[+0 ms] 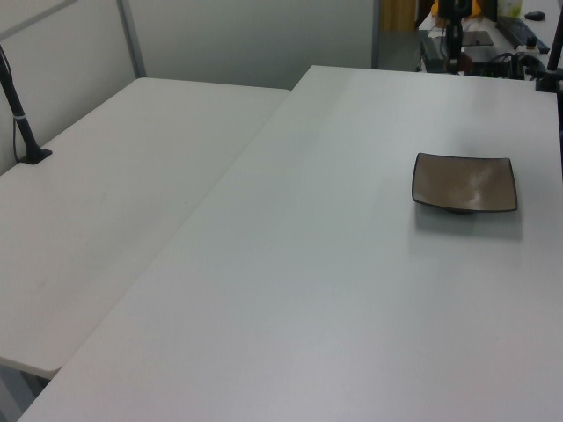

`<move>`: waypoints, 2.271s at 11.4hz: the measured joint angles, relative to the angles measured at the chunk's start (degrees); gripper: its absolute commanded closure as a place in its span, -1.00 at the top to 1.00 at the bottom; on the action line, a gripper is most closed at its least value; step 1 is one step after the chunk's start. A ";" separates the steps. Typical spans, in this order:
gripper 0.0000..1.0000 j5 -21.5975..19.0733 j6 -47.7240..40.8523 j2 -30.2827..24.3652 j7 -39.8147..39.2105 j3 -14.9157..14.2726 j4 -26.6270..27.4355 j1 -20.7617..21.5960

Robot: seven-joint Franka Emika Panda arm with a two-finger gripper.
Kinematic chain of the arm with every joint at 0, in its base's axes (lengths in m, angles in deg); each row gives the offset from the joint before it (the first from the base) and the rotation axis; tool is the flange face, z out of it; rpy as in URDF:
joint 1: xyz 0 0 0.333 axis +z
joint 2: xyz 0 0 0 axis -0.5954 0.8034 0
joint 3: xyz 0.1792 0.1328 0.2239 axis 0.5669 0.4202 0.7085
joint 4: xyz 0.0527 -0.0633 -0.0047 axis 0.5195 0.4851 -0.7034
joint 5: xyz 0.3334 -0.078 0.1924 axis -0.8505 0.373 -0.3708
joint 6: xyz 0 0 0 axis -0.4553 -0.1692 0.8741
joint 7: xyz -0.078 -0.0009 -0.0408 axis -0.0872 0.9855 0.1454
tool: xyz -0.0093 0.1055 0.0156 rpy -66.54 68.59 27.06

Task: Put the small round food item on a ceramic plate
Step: 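Lift the held food item and carry it over the brown square plate, then lower the food item onto the plate and open the gripper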

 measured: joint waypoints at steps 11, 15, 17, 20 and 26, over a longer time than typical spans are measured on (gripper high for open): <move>-0.27 0.00 -6.95 -19.06 15.47 0.10 21.60 17.84; -0.26 0.00 1.44 -19.20 15.97 0.10 30.27 18.51; -0.26 0.01 7.92 -19.20 16.79 0.10 34.96 18.85; -0.26 0.02 17.48 -19.19 18.52 0.09 40.74 18.89; -0.23 0.03 32.59 -18.08 21.53 0.10 48.12 19.61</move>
